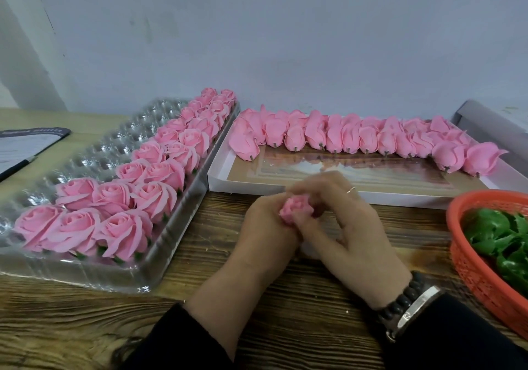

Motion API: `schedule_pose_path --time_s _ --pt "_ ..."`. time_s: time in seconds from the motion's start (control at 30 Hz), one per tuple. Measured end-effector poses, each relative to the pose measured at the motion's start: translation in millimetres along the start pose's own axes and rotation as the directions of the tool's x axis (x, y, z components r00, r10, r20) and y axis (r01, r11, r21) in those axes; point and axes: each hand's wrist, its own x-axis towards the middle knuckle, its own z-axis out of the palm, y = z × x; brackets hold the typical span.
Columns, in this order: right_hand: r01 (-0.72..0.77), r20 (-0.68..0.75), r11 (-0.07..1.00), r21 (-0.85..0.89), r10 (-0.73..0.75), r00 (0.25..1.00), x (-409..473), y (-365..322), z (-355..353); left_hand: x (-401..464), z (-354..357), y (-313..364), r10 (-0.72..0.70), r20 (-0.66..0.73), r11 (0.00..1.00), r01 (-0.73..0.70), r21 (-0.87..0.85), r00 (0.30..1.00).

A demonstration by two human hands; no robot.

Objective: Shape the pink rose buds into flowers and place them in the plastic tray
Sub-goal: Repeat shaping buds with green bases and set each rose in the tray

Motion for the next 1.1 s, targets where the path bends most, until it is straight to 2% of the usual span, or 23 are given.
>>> schedule_pose_path --time_s 0.07,0.13,0.2,0.3,0.43,0.53,0.63,0.77,0.83,1.0,1.1 --pt "-0.046 -0.132 0.994 0.097 0.058 0.990 0 0 1 0 1 0 -0.121 -0.052 0.946 0.100 -0.307 0.991" --pt "-0.110 -0.213 0.987 0.115 0.132 0.968 1 5 1 3 2 -2 -0.249 -0.053 0.837 0.188 -0.514 0.967" --pt "-0.187 -0.207 0.977 0.098 0.204 0.957 1 10 2 6 2 0 -0.304 -0.072 0.749 0.191 -0.635 0.950" --pt "-0.259 -0.084 0.960 0.104 0.268 0.960 1 12 8 8 5 3 -0.345 -0.061 0.617 0.177 -0.766 0.937" --pt "-0.263 0.036 0.946 0.191 0.261 0.965 -1 7 14 8 9 0 -0.358 0.019 0.546 0.226 -0.807 0.934" --pt "-0.276 0.049 0.955 0.112 0.272 0.961 0 5 15 6 13 2 -0.326 0.061 0.489 0.224 -0.843 0.944" --pt "-0.300 0.021 0.951 0.073 0.299 0.954 0 3 15 4 14 3 -0.316 0.079 0.479 0.231 -0.847 0.945" --pt "-0.352 0.001 0.898 0.265 0.365 0.931 1 0 12 4 11 5 -0.261 0.167 0.455 0.274 -0.847 0.951" --pt "-0.368 0.050 0.861 0.350 0.375 0.926 2 0 9 4 10 6 -0.240 0.191 0.456 0.284 -0.844 0.952" --pt "-0.404 0.167 0.805 0.434 0.369 0.914 3 -1 6 5 10 3 -0.249 0.134 0.496 0.245 -0.833 0.959" --pt "-0.407 0.150 0.824 0.393 0.380 0.913 3 -2 11 6 10 0 -0.302 0.090 0.509 0.241 -0.826 0.949"
